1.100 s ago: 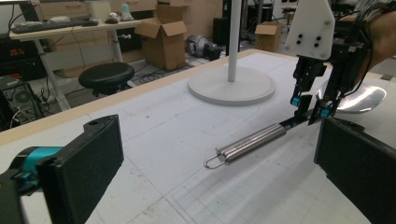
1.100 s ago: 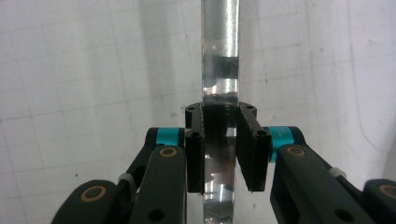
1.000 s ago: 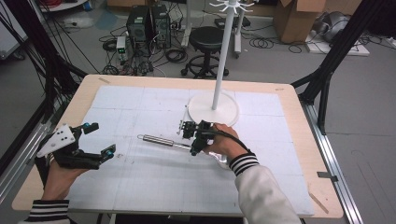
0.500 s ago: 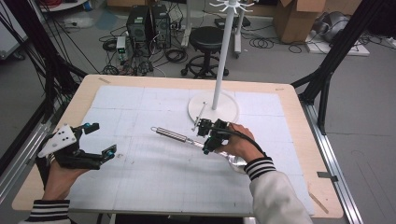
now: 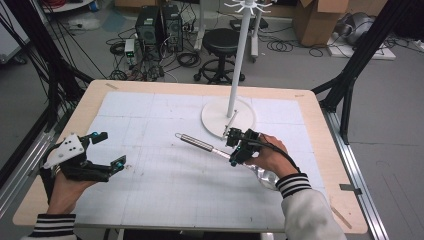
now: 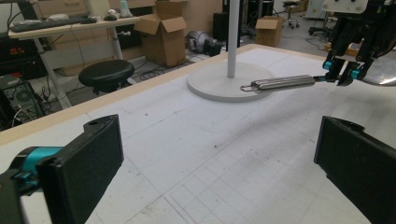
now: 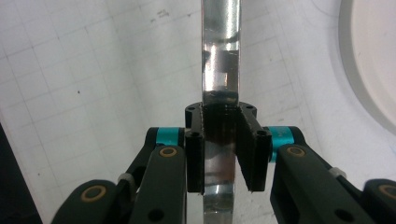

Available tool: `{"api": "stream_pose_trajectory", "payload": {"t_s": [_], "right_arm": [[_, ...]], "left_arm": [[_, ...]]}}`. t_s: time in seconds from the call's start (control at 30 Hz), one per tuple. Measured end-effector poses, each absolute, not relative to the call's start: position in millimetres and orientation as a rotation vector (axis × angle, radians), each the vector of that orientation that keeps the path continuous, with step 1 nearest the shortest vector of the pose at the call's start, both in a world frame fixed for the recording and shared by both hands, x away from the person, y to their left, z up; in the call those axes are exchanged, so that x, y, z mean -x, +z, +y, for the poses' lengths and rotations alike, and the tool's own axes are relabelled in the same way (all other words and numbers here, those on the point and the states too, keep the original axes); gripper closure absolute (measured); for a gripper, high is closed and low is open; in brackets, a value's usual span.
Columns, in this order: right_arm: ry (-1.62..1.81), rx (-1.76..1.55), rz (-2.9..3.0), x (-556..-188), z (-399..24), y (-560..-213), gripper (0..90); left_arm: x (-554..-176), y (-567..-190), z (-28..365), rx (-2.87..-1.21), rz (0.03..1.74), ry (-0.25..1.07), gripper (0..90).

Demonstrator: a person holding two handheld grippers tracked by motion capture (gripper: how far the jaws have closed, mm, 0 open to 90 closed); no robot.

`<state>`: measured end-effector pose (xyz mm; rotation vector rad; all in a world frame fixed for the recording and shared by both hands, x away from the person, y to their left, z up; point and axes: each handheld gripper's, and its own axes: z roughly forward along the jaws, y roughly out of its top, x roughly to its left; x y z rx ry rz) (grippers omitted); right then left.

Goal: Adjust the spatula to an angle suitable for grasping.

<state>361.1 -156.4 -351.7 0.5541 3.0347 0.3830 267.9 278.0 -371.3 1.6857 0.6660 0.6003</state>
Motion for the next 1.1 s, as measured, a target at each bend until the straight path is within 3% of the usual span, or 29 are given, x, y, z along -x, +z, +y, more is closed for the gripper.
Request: {"api": "stream_pose_trajectory", "payload": {"t_s": [1.1], "right_arm": [[0.693, -0.57, 2.927, -347, -188, -330, 74.5]], "left_arm": [[-269, -373, 274, -1.697, 0.661, 0.594, 1.8]]}}
